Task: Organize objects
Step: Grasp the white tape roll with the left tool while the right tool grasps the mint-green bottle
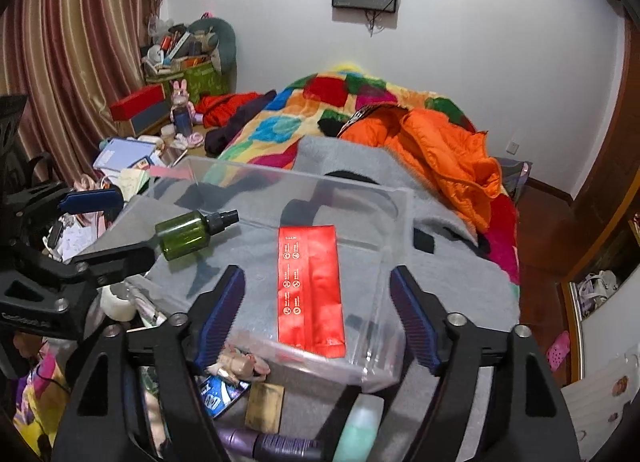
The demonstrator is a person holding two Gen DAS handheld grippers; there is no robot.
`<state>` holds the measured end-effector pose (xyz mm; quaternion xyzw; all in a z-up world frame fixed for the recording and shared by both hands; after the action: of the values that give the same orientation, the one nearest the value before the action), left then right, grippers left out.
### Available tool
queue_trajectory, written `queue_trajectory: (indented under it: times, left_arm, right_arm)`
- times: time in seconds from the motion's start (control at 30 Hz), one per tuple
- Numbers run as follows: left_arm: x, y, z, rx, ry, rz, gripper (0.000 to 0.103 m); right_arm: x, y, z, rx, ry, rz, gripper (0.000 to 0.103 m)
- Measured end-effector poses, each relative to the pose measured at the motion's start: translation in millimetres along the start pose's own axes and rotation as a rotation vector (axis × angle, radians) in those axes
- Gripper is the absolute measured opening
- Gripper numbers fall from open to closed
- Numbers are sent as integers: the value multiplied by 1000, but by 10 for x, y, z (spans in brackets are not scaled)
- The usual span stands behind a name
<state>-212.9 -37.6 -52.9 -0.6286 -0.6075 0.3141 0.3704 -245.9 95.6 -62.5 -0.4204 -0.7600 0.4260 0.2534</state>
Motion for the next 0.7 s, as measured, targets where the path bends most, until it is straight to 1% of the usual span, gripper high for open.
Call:
queue_trajectory:
  times: [0.03,0.07,0.2,0.37,0.7]
  left_arm:
    - [-10,6,-41,4,-5,2,91]
    - [-26,11,-83,9,-14,5,92]
    - [-80,54,-215,25,-33,8,95]
    - [-188,200,-319,18,-44,-15,95]
    - [-261,538,-425,-2,-73,-31,95]
  right_arm:
    - [7,-12,-65,16,8,1,81]
    - [11,-16,-112,26,15,0,82]
    - [25,-17,-269,52,32,-5,82]
    - [54,63,-434,66,43,11,83]
    - [188,401,-527,24,70,73,83]
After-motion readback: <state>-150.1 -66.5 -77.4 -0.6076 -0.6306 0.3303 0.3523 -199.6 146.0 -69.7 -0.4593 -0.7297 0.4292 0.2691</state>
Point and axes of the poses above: each gripper's, at about its wrist camera, not at the fingertips, and z roughly the way its jaws point, x to its right, y to its underside, the point moved 10 cm from there along z, roughly the way its jaws point, and after that the axes turned 12 degrees about x, right-handed, at the moved point
